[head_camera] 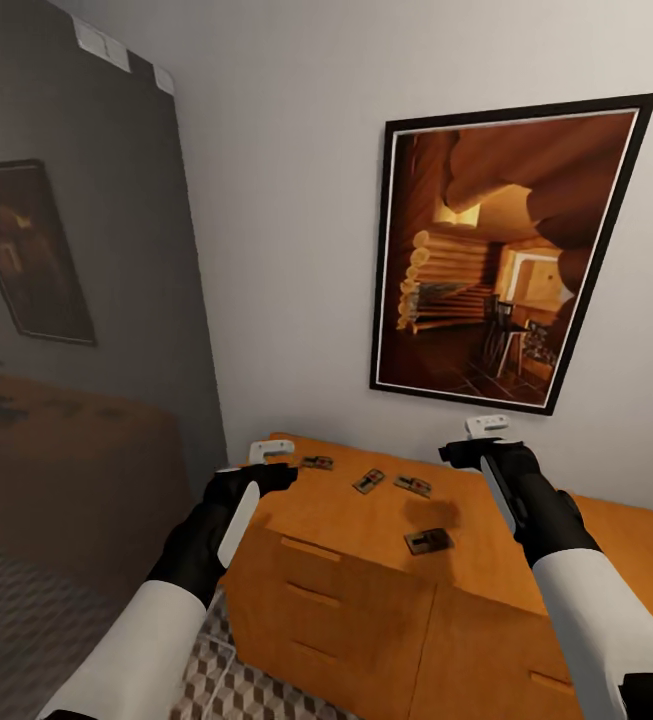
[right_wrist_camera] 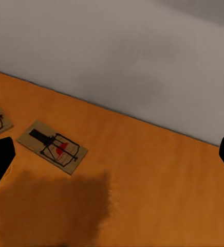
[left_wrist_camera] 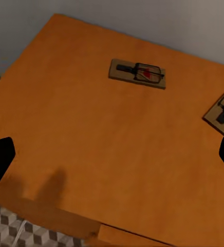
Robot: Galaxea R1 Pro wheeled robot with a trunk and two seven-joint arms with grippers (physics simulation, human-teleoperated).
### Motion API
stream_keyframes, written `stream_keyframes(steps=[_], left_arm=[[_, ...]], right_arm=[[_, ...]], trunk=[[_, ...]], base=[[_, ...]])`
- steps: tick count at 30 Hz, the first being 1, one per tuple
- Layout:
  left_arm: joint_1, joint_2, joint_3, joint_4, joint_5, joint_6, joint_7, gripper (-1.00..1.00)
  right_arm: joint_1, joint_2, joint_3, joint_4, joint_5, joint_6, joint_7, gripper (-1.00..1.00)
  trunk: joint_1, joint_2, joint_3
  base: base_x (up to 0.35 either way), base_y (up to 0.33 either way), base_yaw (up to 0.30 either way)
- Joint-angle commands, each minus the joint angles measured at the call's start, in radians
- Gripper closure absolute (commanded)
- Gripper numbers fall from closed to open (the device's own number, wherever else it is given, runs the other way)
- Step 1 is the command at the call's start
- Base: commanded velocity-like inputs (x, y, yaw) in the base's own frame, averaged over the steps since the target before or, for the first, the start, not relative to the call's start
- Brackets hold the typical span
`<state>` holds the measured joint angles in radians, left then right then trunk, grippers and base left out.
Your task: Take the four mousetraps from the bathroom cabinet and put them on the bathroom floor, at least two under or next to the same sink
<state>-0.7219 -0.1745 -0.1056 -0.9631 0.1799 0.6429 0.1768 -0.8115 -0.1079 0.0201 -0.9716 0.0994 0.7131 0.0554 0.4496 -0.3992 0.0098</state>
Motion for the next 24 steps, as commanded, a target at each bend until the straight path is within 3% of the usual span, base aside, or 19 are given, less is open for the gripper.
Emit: stream_keyframes(steps=[1, 18, 24], left_arm=[[0.0, 0.0, -0.002, 0.0, 0.01, 0.003, 0.009, -1.0], [0.0, 0.0, -0.002, 0.0, 0.01, 0.003, 0.008, -1.0], [0.0, 0.0, -0.002, 0.001, 0.01, 0.003, 0.009, -1.0]], right_arm=[[0.0, -0.001, 0.002, -0.001, 0.01, 0.005, 0.006, -1.0], [0.0, 0.0, 0.003, 0.002, 0.011, 0.005, 0.006, -1.0], [0.0, 0.0, 0.003, 0.003, 0.011, 0.006, 0.006, -1.0]], trunk=[[0.0, -0.001, -0.001], [0.0, -0.001, -0.001], [0.0, -0.001, -0.001]], base=[[0.001, -0.001, 0.274], [0.0, -0.004, 0.295], [0.0, -0.177, 0.299]])
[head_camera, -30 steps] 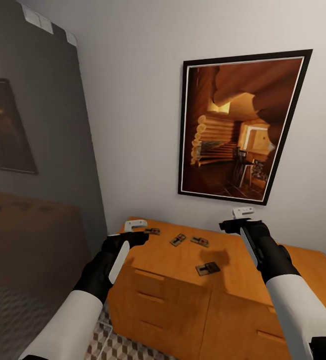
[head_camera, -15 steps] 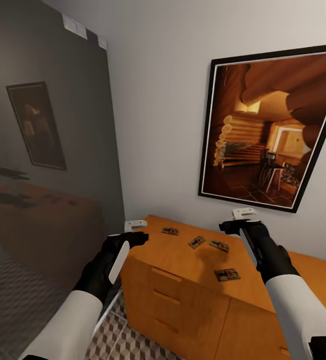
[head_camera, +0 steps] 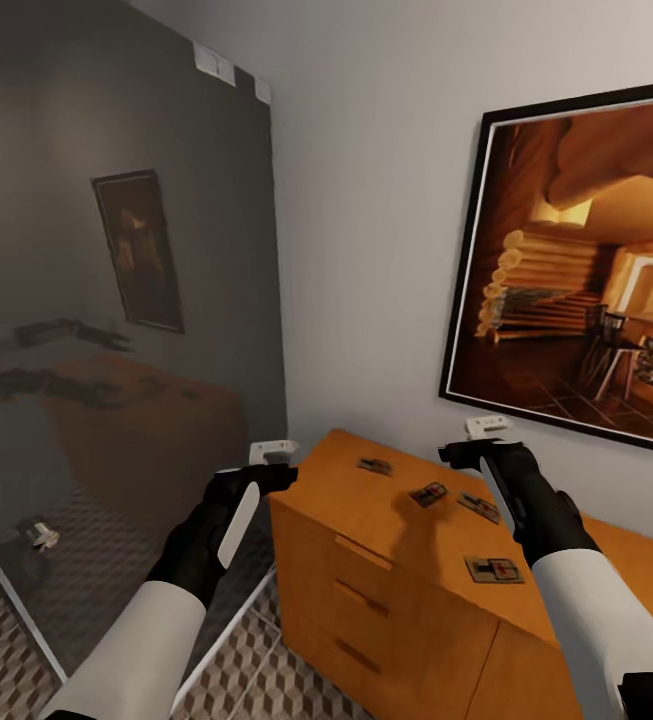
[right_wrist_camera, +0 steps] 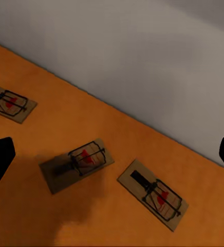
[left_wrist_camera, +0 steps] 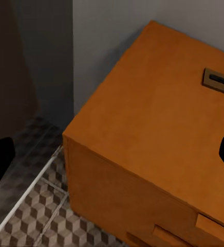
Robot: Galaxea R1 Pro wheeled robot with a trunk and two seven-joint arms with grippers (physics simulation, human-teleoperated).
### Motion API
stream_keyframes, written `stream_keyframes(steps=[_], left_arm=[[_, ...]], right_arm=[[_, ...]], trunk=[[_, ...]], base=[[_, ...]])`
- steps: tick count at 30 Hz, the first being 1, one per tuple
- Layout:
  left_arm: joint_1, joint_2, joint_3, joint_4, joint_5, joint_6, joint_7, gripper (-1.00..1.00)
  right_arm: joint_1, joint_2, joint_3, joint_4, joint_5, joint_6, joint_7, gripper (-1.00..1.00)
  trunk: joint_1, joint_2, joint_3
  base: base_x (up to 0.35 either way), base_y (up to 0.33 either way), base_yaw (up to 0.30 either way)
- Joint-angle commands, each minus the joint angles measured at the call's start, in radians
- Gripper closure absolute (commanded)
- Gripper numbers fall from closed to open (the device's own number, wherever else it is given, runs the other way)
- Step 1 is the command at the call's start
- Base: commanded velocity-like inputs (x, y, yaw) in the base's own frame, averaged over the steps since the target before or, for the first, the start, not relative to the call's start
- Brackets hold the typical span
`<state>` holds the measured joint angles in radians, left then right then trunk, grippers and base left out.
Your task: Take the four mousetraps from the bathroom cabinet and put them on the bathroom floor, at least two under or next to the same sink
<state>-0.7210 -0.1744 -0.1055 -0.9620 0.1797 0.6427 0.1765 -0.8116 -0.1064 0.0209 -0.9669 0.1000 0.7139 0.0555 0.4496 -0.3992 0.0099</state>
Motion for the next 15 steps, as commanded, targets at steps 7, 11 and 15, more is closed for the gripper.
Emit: stream_keyframes(steps=[7, 11, 15], left_arm=[[-0.001, 0.0, -0.003, 0.0, 0.011, 0.003, 0.008, -1.0], [0.0, 0.0, -0.003, 0.0, 0.011, 0.003, 0.008, -1.0], [0.0, 0.0, -0.003, 0.0, 0.011, 0.003, 0.008, -1.0]], right_arm=[[0.0, -0.002, 0.002, 0.0, 0.01, 0.005, 0.006, -1.0], [0.0, -0.002, 0.002, 0.0, 0.01, 0.005, 0.006, -1.0], [0.0, -0.001, 0.002, 0.0, 0.01, 0.005, 0.006, -1.0]], trunk=[[0.0, -0.001, -0.001], [0.0, -0.001, -0.001], [0.0, -0.001, -0.001]], base=[[0.0, -0.304, 0.131], [0.0, -0.327, 0.028], [0.0, -0.331, 0.009]])
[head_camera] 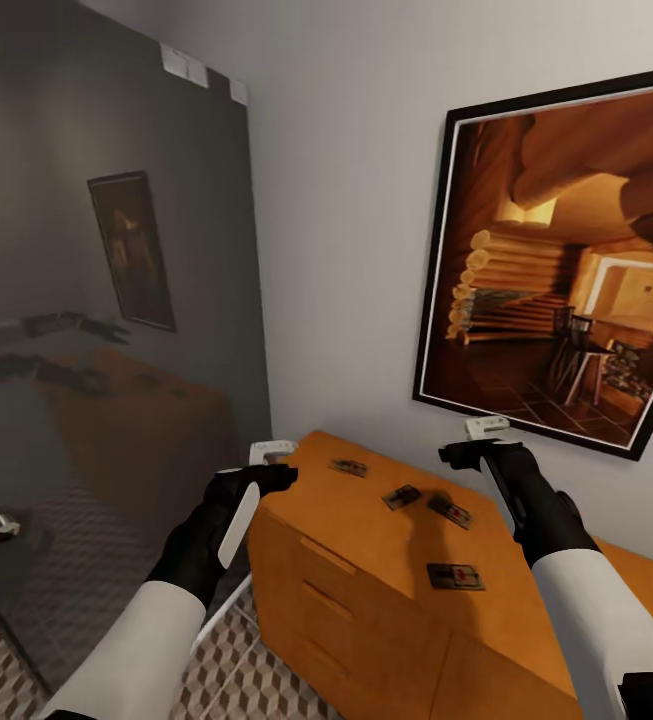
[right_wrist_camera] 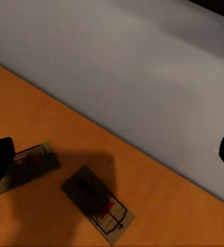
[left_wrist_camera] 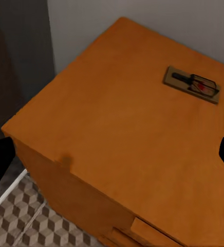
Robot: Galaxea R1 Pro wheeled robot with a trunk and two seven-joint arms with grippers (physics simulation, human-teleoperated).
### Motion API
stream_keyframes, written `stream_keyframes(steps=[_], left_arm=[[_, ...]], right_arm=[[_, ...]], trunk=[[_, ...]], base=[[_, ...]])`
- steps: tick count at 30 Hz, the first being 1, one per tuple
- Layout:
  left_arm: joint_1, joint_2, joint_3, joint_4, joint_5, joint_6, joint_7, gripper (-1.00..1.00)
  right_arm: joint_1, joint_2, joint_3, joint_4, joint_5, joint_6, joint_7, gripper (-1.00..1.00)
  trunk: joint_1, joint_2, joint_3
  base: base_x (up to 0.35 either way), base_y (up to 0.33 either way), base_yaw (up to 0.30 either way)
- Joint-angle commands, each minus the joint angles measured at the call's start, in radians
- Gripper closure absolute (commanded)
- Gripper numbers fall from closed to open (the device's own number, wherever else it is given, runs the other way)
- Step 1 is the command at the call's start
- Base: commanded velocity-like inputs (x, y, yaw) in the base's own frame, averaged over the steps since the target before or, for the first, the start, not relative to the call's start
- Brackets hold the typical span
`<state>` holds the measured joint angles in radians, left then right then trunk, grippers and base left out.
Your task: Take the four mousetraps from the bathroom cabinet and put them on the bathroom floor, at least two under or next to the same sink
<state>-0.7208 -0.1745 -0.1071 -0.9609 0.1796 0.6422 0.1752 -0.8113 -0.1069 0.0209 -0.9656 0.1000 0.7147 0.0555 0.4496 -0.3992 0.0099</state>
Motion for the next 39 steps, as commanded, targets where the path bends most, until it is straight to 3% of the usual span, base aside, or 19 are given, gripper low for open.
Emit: stream_keyframes(steps=[1, 11, 39], left_arm=[[0.0, 0.0, -0.001, -0.001, 0.011, 0.004, 0.009, -1.0], [0.0, 0.0, 0.0, -0.001, 0.011, 0.002, 0.004, -1.0], [0.0, 0.0, 0.0, -0.001, 0.011, 0.002, 0.003, -1.0]], right_arm=[[0.0, -0.001, 0.002, -0.001, 0.01, 0.005, 0.006, -1.0], [0.0, -0.001, 0.002, -0.001, 0.01, 0.004, 0.006, -1.0], [0.0, -0.001, 0.001, -0.001, 0.01, 0.002, 0.006, -1.0]], trunk=[[0.0, -0.001, -0.001], [0.0, -0.001, -0.001], [0.0, -0.001, -0.001]], base=[[0.0, -0.332, 0.004], [0.0, -0.283, 0.001], [0.0, -0.009, 0.0]])
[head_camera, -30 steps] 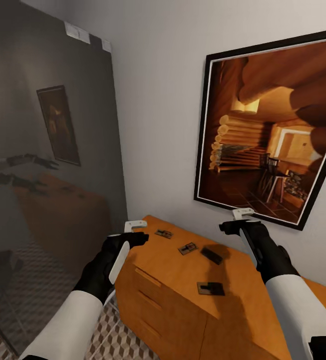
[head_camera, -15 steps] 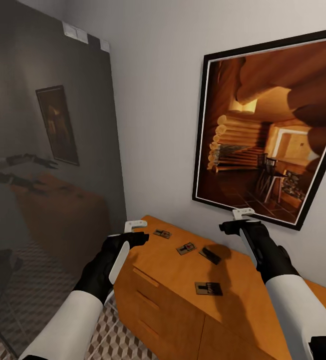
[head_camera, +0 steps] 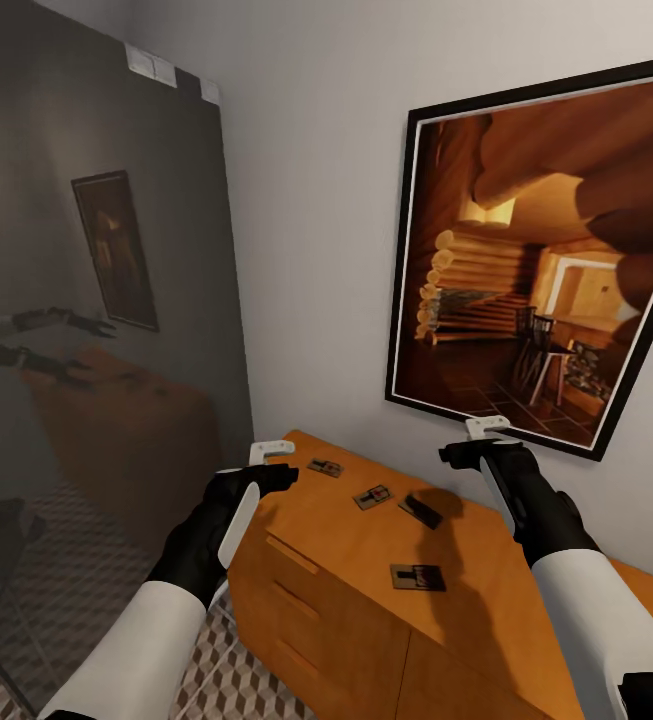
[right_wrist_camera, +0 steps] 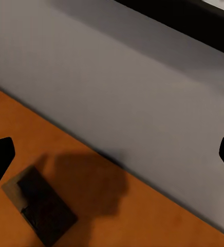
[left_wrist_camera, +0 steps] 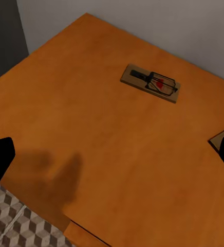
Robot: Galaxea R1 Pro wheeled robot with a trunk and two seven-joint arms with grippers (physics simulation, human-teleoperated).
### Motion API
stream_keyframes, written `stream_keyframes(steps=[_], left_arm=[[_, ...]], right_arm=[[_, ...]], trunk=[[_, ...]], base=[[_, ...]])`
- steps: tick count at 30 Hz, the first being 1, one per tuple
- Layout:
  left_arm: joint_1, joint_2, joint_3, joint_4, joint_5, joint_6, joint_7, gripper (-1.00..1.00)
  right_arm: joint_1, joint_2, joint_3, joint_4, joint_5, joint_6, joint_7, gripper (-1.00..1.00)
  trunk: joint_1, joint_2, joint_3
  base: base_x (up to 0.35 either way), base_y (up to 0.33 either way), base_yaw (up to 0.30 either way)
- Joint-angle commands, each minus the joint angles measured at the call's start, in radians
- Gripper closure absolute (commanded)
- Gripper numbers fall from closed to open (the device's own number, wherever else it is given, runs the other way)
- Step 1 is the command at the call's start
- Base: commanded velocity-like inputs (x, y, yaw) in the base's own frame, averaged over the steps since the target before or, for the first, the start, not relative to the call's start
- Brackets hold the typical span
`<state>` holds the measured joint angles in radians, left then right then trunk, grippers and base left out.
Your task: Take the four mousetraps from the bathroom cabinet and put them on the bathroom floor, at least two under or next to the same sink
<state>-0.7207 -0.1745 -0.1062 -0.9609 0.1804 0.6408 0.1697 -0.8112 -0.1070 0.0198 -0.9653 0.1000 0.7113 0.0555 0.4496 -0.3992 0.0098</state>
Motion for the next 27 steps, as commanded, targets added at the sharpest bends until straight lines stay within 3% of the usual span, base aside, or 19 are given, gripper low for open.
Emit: stream_keyframes(steps=[1, 27], left_arm=[[0.0, 0.0, -0.001, -0.001, 0.01, 0.003, 0.008, -1.0], [0.0, 0.0, -0.001, -0.001, 0.01, 0.003, 0.01, -1.0]], right_arm=[[0.0, -0.001, 0.002, -0.001, 0.01, 0.005, 0.006, -1.0], [0.0, -0.001, 0.003, 0.0, 0.013, 0.004, 0.006, -1.0]], trunk=[[0.0, -0.001, -0.001], [0.0, -0.001, -0.001]], base=[[0.0, 0.0, 0.0], [0.004, -0.004, 0.0]])
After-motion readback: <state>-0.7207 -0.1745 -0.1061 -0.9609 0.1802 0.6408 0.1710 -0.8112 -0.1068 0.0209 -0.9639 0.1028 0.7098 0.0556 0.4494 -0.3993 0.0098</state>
